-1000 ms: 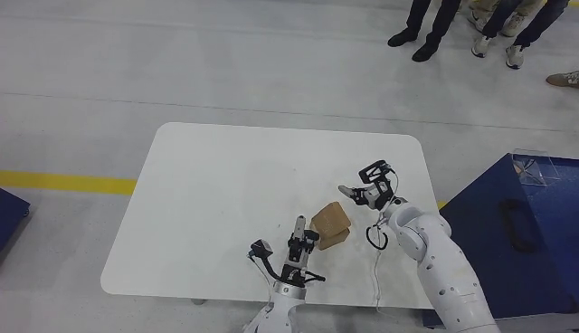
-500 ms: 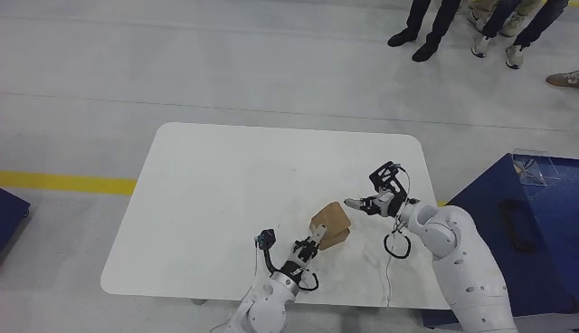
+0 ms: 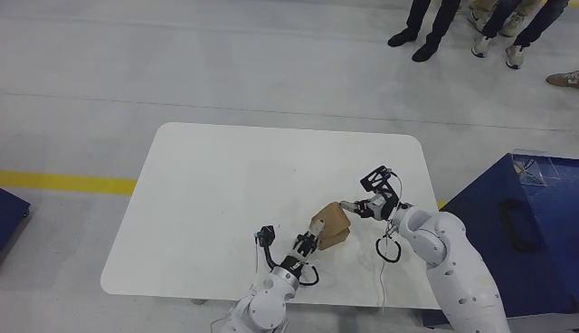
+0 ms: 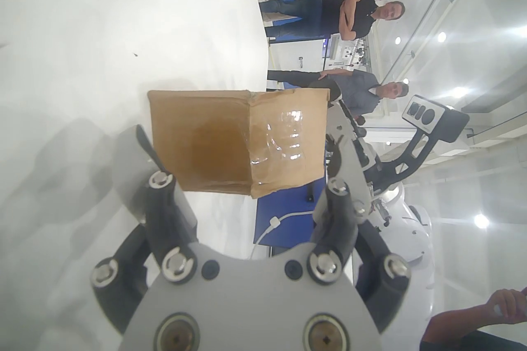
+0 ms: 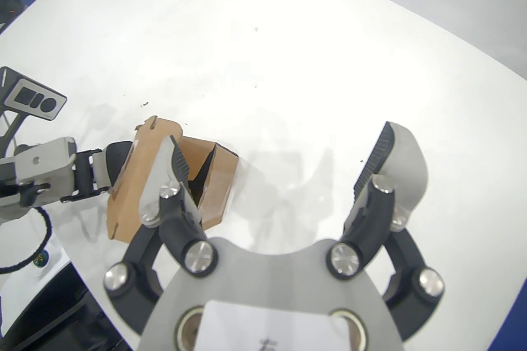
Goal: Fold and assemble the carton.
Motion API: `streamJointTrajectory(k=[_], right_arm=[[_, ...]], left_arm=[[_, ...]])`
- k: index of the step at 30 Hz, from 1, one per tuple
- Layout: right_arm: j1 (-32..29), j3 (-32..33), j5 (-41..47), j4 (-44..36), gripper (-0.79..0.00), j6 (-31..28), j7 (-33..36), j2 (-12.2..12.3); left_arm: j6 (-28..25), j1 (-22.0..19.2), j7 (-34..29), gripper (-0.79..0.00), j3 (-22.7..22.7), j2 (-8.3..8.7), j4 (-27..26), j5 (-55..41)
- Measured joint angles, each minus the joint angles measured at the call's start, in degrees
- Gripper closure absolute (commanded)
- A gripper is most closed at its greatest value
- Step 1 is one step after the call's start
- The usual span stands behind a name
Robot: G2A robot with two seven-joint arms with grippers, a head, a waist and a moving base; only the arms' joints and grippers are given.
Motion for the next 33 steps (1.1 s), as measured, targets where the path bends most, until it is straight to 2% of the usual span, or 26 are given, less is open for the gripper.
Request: streamJointTrajectory(k=[3,7,12,14,17,23,28,33], right_arm=[[-0.2,-1.0,-1.5,-0.2,-0.785,2.0,-0.8,-0.1],[-0.2,-2.2,-2.5,-0.1,-0.785,2.9,-1.3,-0.2],[0.1,-3.5,-3.8,0.5,-0.785,3.9,-1.7,-0.3],[0.3,-3.8,-4.2,0.9,-0.785,4.5,-2.0,-0.3],[0.5,-4.0,-4.1,1.4,-0.785,4.4,-2.4,-0.3],[0.8,-4.6,-3.5,2.1,-0.785,3.5,-2.3,-0.3],[1.0,-5.6,-4.8,2.5,-0.785,3.7,-2.7,-0.3],[1.4,-6.2,-5.2,3.5,-0.785,4.2,-2.9,-0.3]], left_arm=[[0.0,-0.5,0.6,-0.542,0.6,-0.26,0.9,-0.5],[-0.4,-0.8,1.1,-0.643,1.3,-0.55,1.8,-1.5],[-0.3,-1.1,1.9,-0.637,2.2,-0.87,3.0,-1.8],[0.1,-1.2,2.6,-0.696,2.6,-0.98,3.3,-1.5],[0.8,-1.5,3.5,-0.631,2.9,-1.18,3.9,-1.5],[0.9,-2.1,4.2,-0.659,3.5,-1.54,5.0,-2.0],[1.0,-2.2,4.9,-0.594,3.5,-1.66,5.5,-2.1],[1.2,-2.2,5.0,-0.588,3.5,-1.71,5.9,-2.1]])
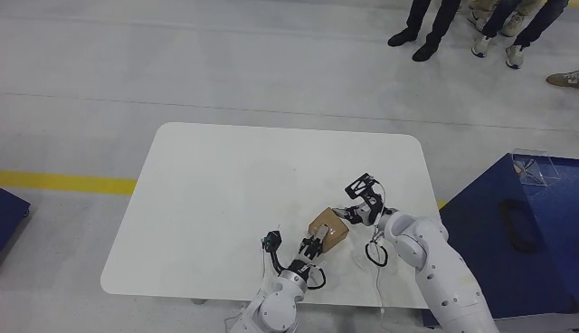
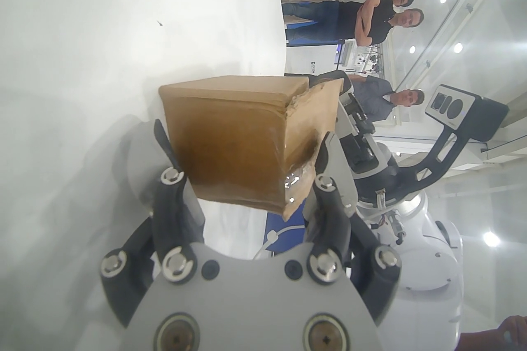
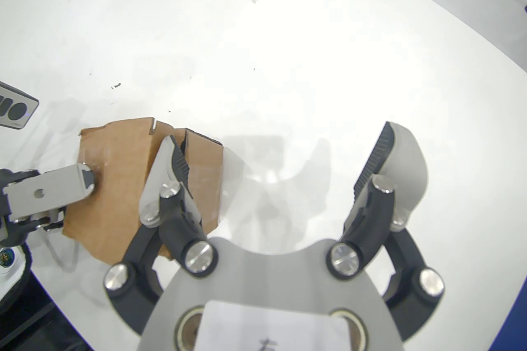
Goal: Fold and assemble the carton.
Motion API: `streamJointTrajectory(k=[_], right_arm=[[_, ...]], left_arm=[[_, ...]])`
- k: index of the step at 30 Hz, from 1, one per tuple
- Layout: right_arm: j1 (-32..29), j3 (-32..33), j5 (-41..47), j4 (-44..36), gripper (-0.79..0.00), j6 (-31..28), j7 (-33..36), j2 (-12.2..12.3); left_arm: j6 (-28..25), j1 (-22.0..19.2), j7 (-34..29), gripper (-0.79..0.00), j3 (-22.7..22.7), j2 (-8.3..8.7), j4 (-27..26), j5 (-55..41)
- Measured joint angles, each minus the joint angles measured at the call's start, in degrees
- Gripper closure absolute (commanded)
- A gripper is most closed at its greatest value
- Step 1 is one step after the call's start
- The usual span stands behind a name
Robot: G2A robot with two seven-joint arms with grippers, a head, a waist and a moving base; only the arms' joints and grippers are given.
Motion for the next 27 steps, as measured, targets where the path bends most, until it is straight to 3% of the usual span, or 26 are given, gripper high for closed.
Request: streamJointTrajectory(k=[13,17,19,27], right_arm=[[1.5,-0.7,-0.1,2.1,-0.785,0.7,0.4,0.0],[2.0,-0.8,0.1,2.8,-0.785,0.6,0.3,0.0],[2.1,-0.7,0.3,2.9,-0.785,0.8,0.0,0.0],[2.1,0.4,1.0,2.7,-0.785,1.0,-1.6,0.2]], left_arm=[[1.6,-1.3,1.2,-0.573,0.8,-0.60,1.8,0.3],[1.8,-1.6,1.6,-0.591,0.9,-0.75,2.3,0.3],[2.0,-1.8,1.8,-0.640,1.0,-0.83,2.6,0.4],[2.2,-2.4,2.5,-0.631,1.1,-1.11,3.7,0.5]])
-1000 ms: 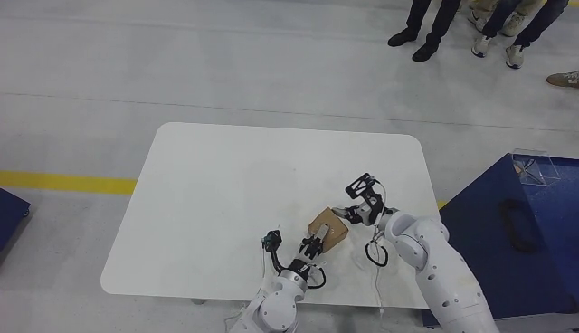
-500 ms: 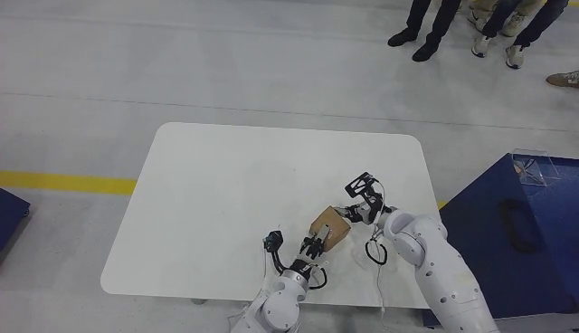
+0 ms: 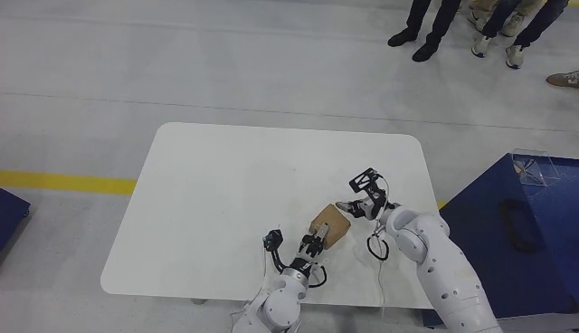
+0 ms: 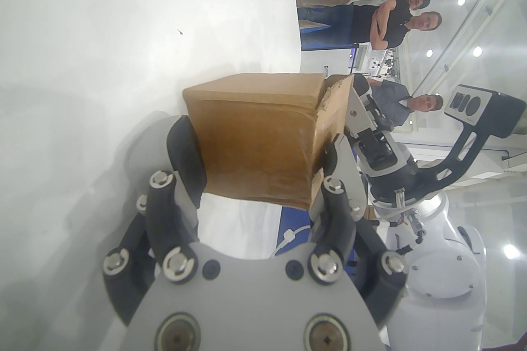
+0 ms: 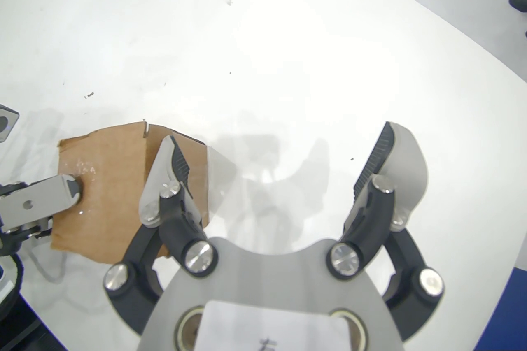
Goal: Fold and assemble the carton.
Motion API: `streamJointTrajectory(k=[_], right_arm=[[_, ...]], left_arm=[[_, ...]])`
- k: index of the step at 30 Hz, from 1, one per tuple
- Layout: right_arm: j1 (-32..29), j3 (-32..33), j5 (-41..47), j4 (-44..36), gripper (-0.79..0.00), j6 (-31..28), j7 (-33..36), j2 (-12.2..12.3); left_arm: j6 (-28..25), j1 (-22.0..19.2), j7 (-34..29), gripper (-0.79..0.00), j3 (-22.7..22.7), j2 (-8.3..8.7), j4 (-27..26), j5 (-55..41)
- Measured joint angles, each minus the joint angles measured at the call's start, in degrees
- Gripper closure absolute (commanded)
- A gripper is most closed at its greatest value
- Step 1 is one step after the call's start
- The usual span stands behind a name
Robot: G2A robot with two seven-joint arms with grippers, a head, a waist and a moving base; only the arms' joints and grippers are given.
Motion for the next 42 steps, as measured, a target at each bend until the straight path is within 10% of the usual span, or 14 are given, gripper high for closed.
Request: streamJointTrajectory(k=[42], right_arm=[[-1.0,-2.1,-5.1,-1.8,-0.785,2.9,0.3,0.3]], left_arm=[[-0.6,0.1,1.4,-0.508,-0.2,-0.53,-0.6,1.6]])
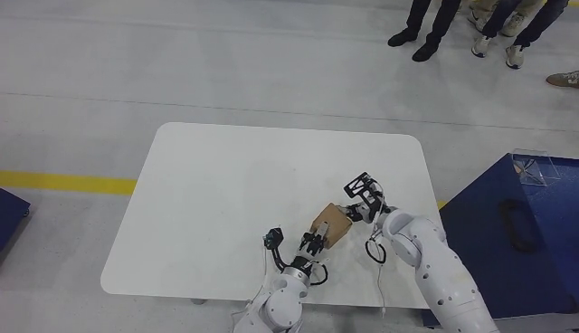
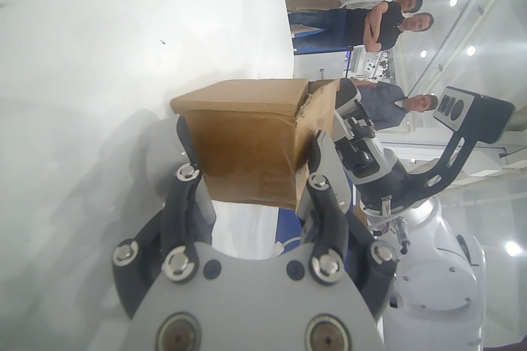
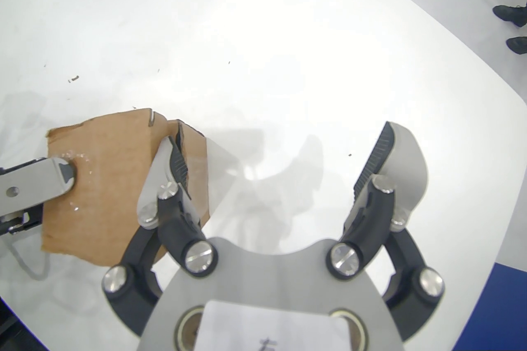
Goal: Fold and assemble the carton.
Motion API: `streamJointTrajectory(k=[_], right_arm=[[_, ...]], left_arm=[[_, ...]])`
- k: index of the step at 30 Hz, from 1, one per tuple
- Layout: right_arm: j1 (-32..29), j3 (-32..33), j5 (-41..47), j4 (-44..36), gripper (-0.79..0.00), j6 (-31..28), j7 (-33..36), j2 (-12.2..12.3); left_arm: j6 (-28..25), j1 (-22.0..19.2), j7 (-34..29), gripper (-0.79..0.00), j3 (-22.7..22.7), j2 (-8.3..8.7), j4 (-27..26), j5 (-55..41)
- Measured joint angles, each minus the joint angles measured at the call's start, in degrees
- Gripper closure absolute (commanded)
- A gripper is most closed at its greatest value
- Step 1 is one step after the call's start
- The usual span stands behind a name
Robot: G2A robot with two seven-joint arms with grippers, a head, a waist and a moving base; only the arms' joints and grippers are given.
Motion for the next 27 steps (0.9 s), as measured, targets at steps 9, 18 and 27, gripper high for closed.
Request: streamJointTrajectory(k=[9,18,27], right_arm=[[0.1,0.5,0.5,0.2,-0.785,-0.4,-0.1,0.1],[0.8,1.0,1.3,0.9,-0.785,0.0,-0.2,0.1],[1.8,0.6,1.7,2.5,-0.785,0.3,0.5,0.0]], left_arm=[[0.2,-0.5,0.5,-0.511,0.3,-0.34,0.5,0.3],[0.1,-0.8,0.4,-0.523,0.1,-0.50,0.9,0.3],[-1.0,-0.8,0.4,-0.511,0.0,-0.52,0.7,0.9]])
